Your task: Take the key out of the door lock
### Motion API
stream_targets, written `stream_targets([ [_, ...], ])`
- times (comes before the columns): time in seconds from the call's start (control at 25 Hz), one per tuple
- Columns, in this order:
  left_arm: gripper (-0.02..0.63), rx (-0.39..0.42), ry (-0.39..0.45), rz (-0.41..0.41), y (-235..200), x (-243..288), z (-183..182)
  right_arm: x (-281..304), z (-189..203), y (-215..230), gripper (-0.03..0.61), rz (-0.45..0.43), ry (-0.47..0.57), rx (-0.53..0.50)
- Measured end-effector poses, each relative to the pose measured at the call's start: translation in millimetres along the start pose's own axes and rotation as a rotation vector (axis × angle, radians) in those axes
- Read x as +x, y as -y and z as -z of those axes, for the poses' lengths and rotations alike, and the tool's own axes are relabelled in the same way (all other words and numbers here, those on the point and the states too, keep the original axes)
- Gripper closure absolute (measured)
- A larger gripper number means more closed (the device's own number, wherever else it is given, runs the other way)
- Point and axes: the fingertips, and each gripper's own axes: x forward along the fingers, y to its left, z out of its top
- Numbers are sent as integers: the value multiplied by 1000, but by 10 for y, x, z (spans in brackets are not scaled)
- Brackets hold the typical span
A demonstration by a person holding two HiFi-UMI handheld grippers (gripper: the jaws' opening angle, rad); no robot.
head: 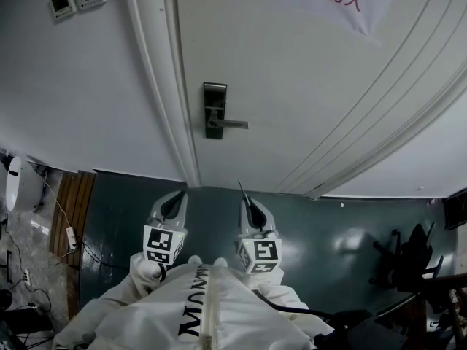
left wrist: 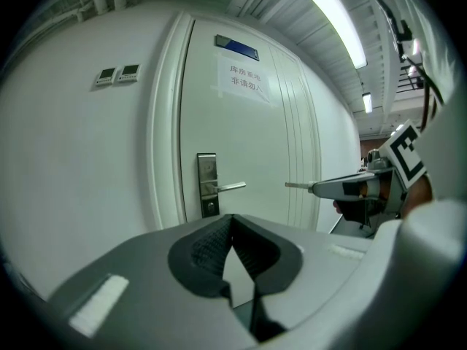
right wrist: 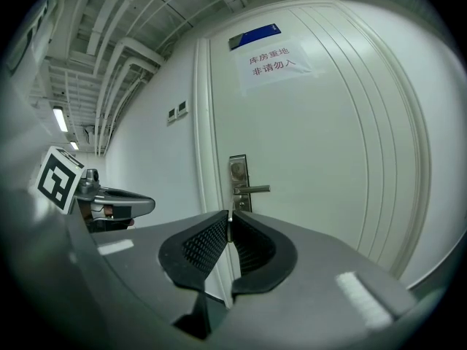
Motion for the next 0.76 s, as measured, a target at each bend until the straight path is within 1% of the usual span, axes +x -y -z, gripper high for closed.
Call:
stream_targets([
  [0.2, 614, -20, 0, 2, -74, -41, 59, 17, -5, -77, 557, 6, -6, -7],
  [0.76, 614, -24, 1, 3, -76, -100, 95, -7, 24, -135, 557, 5, -13, -24],
])
